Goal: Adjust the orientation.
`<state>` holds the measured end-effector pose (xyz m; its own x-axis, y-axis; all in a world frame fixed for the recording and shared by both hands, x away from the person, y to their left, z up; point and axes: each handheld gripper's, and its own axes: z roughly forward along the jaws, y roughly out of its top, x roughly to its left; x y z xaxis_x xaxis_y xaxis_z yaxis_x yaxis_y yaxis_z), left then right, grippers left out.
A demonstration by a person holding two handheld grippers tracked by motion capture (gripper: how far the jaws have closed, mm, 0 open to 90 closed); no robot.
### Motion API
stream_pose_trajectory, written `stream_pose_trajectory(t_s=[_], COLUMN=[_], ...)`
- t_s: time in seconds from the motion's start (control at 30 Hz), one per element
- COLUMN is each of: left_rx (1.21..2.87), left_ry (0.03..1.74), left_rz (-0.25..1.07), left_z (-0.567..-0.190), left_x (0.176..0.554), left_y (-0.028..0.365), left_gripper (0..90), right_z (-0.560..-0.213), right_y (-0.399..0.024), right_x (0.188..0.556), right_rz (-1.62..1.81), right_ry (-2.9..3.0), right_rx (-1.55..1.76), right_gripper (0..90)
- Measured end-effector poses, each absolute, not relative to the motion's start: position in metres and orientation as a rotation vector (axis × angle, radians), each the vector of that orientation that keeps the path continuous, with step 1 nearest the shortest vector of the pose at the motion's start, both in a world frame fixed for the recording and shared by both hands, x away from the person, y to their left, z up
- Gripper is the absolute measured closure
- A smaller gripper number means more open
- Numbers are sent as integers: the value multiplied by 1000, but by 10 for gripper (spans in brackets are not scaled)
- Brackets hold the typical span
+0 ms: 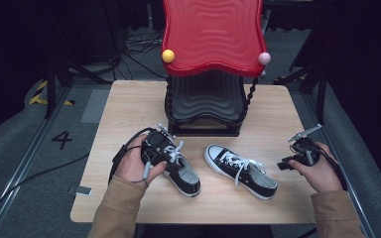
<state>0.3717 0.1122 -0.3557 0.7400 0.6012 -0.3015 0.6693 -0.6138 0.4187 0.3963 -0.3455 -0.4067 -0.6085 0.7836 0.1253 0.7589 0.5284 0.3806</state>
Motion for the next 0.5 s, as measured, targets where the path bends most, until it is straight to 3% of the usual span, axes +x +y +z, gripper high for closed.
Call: stream_pose_trajectory(t_s=[0.5], left_rx=[2502], left_ry=[817], left_rz=[-328], left_z=[-371], left_x=[361], left_y=[61], left_gripper=[458], right_z=[-410], right_y=[-340], right_x=[397], right_rz=[599], right_ry=[2710], right_rx=[1344], right_gripper=[635])
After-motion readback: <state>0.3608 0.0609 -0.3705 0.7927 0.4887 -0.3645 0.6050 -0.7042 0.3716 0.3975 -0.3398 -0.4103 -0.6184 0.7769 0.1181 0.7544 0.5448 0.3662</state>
